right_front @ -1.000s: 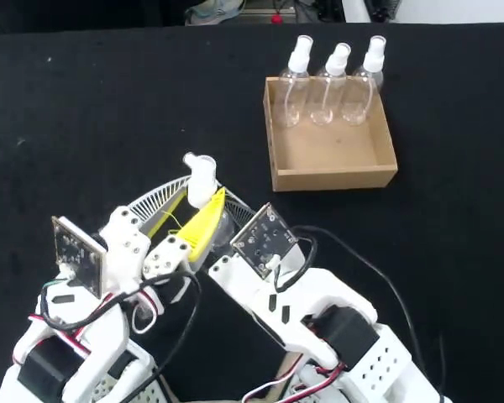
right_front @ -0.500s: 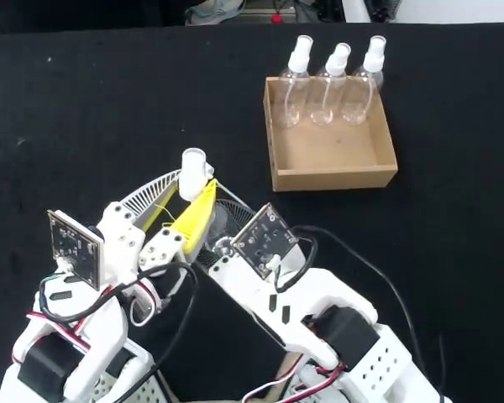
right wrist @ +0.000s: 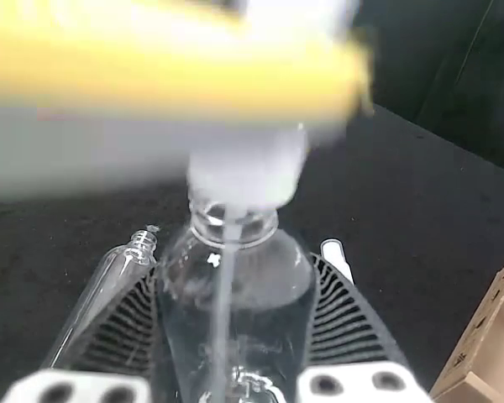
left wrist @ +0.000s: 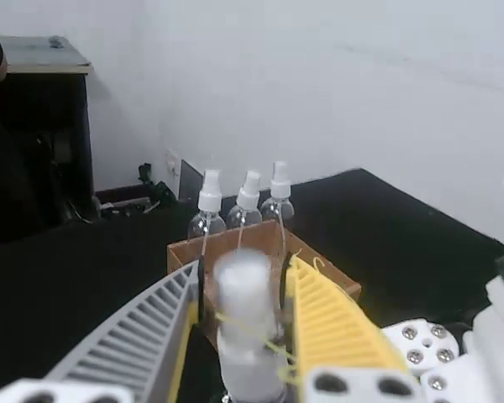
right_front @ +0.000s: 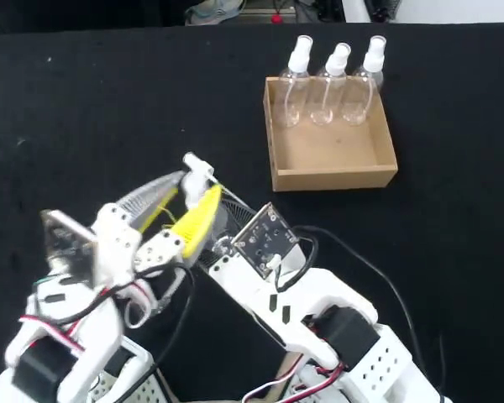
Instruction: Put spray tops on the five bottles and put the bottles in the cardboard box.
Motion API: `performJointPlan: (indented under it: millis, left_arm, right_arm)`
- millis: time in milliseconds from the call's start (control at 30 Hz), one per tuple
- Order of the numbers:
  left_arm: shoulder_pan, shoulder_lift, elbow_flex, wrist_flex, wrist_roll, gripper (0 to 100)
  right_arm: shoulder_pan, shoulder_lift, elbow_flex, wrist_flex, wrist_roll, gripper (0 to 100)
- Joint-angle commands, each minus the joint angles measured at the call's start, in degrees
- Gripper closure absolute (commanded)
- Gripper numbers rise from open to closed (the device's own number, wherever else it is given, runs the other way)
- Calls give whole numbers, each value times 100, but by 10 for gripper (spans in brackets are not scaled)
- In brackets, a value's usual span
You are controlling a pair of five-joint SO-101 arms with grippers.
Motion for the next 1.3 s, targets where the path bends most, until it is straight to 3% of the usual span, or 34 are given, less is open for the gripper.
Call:
performJointPlan:
  millis: [0,267,567,767,967,1267]
  left_arm:
    - [-127,70,-848,396,-35,837]
    - [-207,97,-927,448,-44,836]
    - [-1086,44,-1156,-299,-44,838]
    - [-2290,35,-971,97,-35,839]
    - [-3468,35,444,79,-9,839]
    - [-3626,35,2316,-923,9,841]
  right_arm:
    - [-35,-13,-66,0,-18,946]
    - [-35,-13,-66,0,-18,946]
    - [44,-13,-92,0,-18,946]
    - [1310,-13,-549,0,-18,946]
    - [2532,48,-892,-536,-686,946]
    - [3305,1560,-734,-2690,-730,946]
